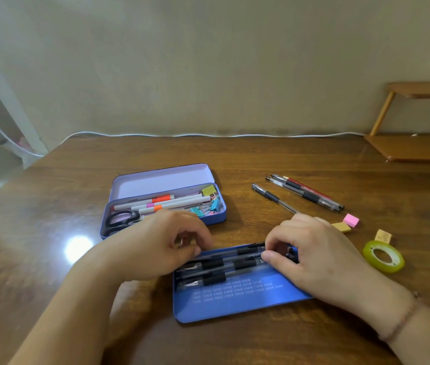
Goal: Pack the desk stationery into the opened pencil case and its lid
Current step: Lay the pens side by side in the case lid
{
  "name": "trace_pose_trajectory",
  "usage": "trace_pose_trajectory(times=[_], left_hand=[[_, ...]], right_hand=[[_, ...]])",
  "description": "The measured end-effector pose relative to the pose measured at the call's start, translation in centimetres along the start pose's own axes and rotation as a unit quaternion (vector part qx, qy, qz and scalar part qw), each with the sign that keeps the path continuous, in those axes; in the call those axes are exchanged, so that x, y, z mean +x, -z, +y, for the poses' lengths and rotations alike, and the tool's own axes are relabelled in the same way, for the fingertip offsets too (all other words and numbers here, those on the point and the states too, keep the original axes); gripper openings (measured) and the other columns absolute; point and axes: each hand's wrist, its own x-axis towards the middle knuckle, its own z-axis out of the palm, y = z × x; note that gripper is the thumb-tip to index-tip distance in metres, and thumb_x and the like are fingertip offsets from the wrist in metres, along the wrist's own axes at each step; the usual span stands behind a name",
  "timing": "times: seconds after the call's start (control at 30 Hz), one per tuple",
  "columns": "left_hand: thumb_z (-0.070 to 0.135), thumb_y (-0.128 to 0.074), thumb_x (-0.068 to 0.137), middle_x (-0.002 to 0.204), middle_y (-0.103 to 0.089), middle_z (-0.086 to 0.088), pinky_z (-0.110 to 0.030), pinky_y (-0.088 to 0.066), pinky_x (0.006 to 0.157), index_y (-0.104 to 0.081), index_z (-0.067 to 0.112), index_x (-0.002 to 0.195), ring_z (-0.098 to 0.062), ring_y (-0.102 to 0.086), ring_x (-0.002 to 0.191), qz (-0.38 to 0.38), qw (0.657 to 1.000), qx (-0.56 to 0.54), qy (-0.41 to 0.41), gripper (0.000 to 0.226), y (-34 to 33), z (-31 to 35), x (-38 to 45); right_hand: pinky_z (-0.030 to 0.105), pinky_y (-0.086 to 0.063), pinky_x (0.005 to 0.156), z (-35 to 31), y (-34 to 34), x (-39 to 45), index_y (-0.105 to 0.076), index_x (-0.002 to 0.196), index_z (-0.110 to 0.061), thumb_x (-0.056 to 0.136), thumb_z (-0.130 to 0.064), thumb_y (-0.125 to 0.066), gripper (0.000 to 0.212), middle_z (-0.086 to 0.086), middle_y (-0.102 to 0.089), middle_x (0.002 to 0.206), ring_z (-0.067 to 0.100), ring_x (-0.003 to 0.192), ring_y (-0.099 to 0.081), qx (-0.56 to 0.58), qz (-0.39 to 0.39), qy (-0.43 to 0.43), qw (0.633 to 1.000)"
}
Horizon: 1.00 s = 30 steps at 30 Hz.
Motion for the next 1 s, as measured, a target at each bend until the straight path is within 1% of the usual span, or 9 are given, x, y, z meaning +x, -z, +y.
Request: trace_pose_trajectory(times=[0.07,0.13,0.23,0.4,0.53,0.63,0.73,0.83,1.0], left_hand=[[0.018,-0.071,0.084,0.093,-0.063,0.022,-0.014,-0.044,0.068,-0.07,0.036,0.095,-0.008,-0.058,0.085,0.001,1.0,0.001,0.006,0.021,0.21,-0.11,-0.18],[0.019,-0.074,0.081,0.093,-0.063,0.022,-0.018,-0.048,0.069,-0.069,0.036,0.095,-0.009,-0.059,0.084,-0.003,1.0,0.004,0.011,0.023,0.3,-0.17,-0.24],[0.025,-0.075,0.082,0.091,-0.063,0.022,-0.022,-0.051,0.072,-0.069,0.038,0.096,-0.007,-0.06,0.083,-0.014,1.0,0.011,0.02,0.02,0.3,-0.14,-0.19],[0.024,-0.074,0.083,0.091,-0.062,0.023,-0.018,-0.048,0.069,-0.07,0.037,0.094,-0.007,-0.059,0.083,-0.02,1.0,0.015,0.019,0.017,0.34,-0.14,-0.17],[0.027,-0.074,0.082,0.092,-0.061,0.024,-0.018,-0.048,0.068,-0.069,0.039,0.095,-0.006,-0.059,0.083,-0.027,0.999,0.019,0.022,0.018,0.38,-0.21,-0.18],[0.033,-0.075,0.081,0.09,-0.062,0.019,-0.019,-0.049,0.069,-0.068,0.04,0.097,-0.006,-0.059,0.083,-0.028,0.999,0.025,0.017,0.019,0.35,-0.28,-0.26],[0.034,-0.074,0.082,0.09,-0.063,0.017,-0.022,-0.05,0.07,-0.069,0.039,0.095,-0.006,-0.059,0.082,-0.029,0.999,0.021,0.016,0.015,0.32,-0.23,-0.3],[0.033,-0.074,0.083,0.094,-0.064,0.016,-0.021,-0.049,0.07,-0.071,0.039,0.092,-0.007,-0.06,0.084,-0.03,0.999,0.01,0.016,0.012,0.35,-0.28,-0.24],[0.03,-0.076,0.081,0.097,-0.064,0.018,-0.02,-0.05,0.072,-0.071,0.042,0.09,-0.006,-0.061,0.086,-0.036,0.999,0.011,0.017,0.016,0.46,-0.32,-0.34]], right_hand=[[0.023,-0.043,0.083,-0.01,0.1,-0.02,-0.063,0.092,-0.039,0.086,-0.06,-0.046,0.028,-0.022,-0.06,0.083,-0.001,0.087,-0.05,0.004,-0.004,0.001,1.0],[0.02,-0.041,0.081,0.04,0.4,-0.1,-0.063,0.094,-0.04,0.082,-0.064,-0.045,0.032,-0.023,-0.059,0.083,-0.002,0.087,-0.049,0.011,-0.016,0.003,1.0],[0.019,-0.041,0.077,0.02,0.8,-0.13,-0.062,0.098,-0.044,0.076,-0.071,-0.049,0.038,-0.023,-0.057,0.084,-0.002,0.087,-0.048,0.01,-0.025,0.013,1.0],[0.023,-0.043,0.079,-0.42,0.34,0.05,-0.063,0.1,-0.043,0.074,-0.074,-0.045,0.044,-0.023,-0.056,0.089,0.0,0.089,-0.048,0.006,-0.023,0.017,1.0],[0.022,-0.045,0.078,-0.42,0.19,0.06,-0.06,0.101,-0.043,0.075,-0.073,-0.049,0.041,-0.023,-0.055,0.092,-0.001,0.091,-0.047,0.012,-0.033,0.01,0.999],[0.02,-0.042,0.078,-0.45,0.05,-0.01,-0.057,0.102,-0.045,0.076,-0.073,-0.052,0.039,-0.024,-0.053,0.093,-0.001,0.091,-0.045,0.0,-0.036,0.014,0.999],[0.021,-0.042,0.08,-0.42,-0.06,-0.02,-0.057,0.102,-0.044,0.077,-0.072,-0.051,0.038,-0.023,-0.054,0.094,0.0,0.092,-0.046,-0.006,-0.035,0.013,0.999],[0.022,-0.043,0.079,-0.39,-0.05,-0.01,-0.058,0.101,-0.043,0.077,-0.071,-0.051,0.037,-0.023,-0.054,0.093,0.0,0.092,-0.046,-0.002,-0.034,0.01,0.999],[0.021,-0.043,0.078,-0.52,-0.14,0.02,-0.059,0.099,-0.043,0.077,-0.07,-0.052,0.035,-0.022,-0.055,0.091,0.0,0.09,-0.047,0.002,-0.028,0.005,1.0]])
